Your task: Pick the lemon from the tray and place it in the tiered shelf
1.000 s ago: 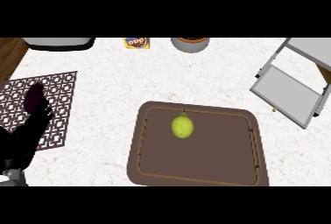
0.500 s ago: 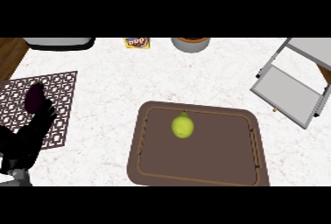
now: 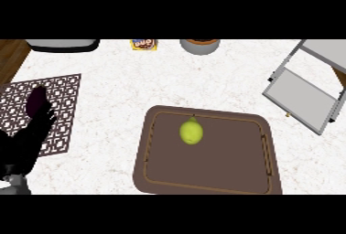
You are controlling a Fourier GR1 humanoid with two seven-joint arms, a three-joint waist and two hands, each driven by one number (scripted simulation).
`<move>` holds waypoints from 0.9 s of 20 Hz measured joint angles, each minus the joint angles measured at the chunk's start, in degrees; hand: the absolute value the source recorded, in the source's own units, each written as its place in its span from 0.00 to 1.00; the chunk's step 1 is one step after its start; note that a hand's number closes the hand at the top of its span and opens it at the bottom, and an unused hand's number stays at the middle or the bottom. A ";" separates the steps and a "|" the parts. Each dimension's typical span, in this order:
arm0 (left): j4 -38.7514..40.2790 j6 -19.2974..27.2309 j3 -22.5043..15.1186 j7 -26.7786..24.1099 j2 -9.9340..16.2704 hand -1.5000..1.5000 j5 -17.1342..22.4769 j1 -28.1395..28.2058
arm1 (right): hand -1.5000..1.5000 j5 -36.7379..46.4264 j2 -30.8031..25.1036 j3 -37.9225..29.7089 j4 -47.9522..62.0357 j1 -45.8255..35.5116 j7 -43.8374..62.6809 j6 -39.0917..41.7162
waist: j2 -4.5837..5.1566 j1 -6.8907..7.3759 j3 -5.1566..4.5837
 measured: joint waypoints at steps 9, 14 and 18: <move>-0.74 -0.31 -0.21 0.06 -0.63 0.50 -0.46 0.49 | 0.00 -1.64 -3.76 -0.25 7.65 -0.03 -4.09 -3.96 | -0.75 -0.06 -0.62; 0.23 -0.73 0.26 -1.36 -0.82 0.50 -0.52 1.15 | 0.00 -4.53 -3.73 -1.40 9.15 -0.89 -5.89 -7.40 | -0.71 -0.18 -0.53; 1.42 -1.27 1.04 -1.36 -0.28 0.50 -0.05 0.33 | 0.00 -8.43 -3.24 -4.24 9.56 -1.20 -6.37 -9.51 | -0.41 -0.28 -0.26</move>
